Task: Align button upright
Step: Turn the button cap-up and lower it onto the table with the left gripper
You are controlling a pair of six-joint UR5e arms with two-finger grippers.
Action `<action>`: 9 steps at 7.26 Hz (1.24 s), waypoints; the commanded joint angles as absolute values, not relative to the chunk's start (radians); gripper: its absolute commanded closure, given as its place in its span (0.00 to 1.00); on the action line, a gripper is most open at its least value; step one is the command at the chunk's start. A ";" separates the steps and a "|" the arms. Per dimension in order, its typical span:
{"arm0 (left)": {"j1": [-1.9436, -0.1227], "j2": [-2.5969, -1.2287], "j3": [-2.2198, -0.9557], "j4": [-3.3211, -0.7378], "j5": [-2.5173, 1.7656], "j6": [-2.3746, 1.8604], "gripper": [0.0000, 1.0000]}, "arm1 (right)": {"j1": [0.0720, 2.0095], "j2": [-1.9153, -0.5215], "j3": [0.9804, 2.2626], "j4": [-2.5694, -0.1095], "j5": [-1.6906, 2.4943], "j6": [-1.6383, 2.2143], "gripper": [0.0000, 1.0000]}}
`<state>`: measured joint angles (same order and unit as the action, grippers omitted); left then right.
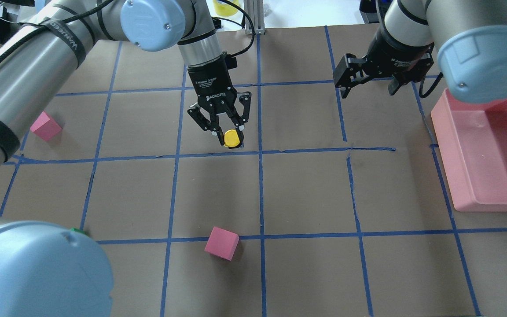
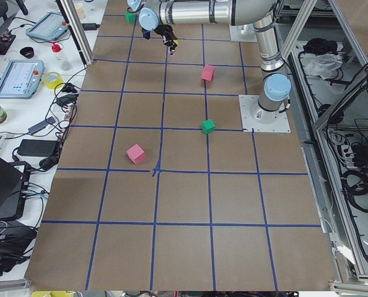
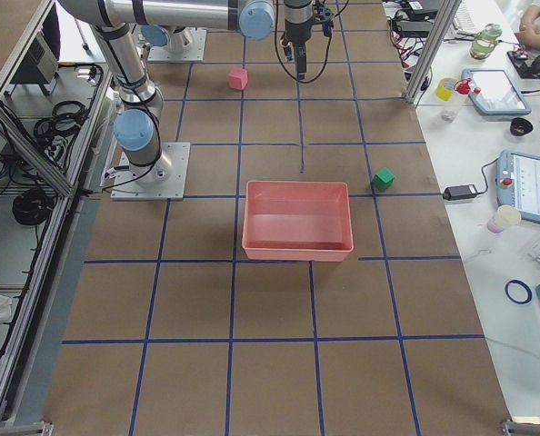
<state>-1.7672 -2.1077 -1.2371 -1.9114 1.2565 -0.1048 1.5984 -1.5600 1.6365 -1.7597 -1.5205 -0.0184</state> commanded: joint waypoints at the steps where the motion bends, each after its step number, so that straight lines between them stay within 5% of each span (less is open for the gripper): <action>1: -1.767 -2.222 -1.200 -1.902 1.233 -0.101 1.00 | 1.598 -1.560 1.637 -1.759 -1.520 -0.018 0.00; 9: -1.796 -2.338 -1.120 -1.890 1.215 -0.120 1.00 | 1.598 -1.560 1.644 -1.758 -1.516 -0.018 0.00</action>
<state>-1.7945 -2.3351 -1.1190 -1.8912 1.2149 -0.1185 1.5978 -1.5595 1.6426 -1.7579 -1.5175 -0.0184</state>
